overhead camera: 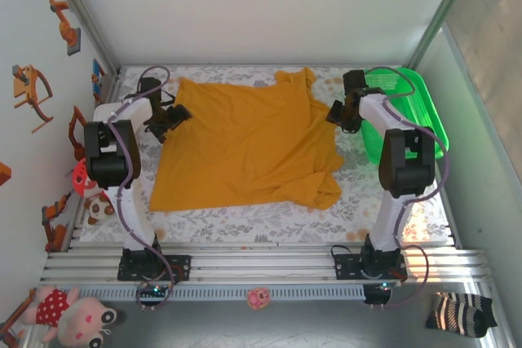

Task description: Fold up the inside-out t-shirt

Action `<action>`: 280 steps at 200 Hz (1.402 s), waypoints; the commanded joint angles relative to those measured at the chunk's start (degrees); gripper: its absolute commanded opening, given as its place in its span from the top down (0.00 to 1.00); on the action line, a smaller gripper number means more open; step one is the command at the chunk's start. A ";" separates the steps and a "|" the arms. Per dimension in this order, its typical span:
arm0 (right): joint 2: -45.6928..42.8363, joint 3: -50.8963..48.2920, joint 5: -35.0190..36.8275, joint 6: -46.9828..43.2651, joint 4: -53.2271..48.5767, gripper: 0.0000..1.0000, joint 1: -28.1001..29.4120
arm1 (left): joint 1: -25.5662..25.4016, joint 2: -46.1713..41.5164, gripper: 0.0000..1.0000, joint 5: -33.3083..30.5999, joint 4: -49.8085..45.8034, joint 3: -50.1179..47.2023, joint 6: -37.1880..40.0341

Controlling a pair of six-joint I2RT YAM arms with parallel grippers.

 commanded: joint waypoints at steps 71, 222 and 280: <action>-10.92 -24.26 -2.14 4.60 8.37 0.68 4.84 | -3.00 -15.24 0.12 5.26 4.21 -19.32 -3.89; -3.94 5.04 0.34 -1.39 -2.77 0.57 4.08 | 0.67 -12.62 0.10 -0.40 -4.24 -3.55 -0.92; 22.87 37.79 -2.43 -4.32 -7.92 0.53 1.72 | 1.70 6.89 0.10 4.16 -3.85 22.03 -0.86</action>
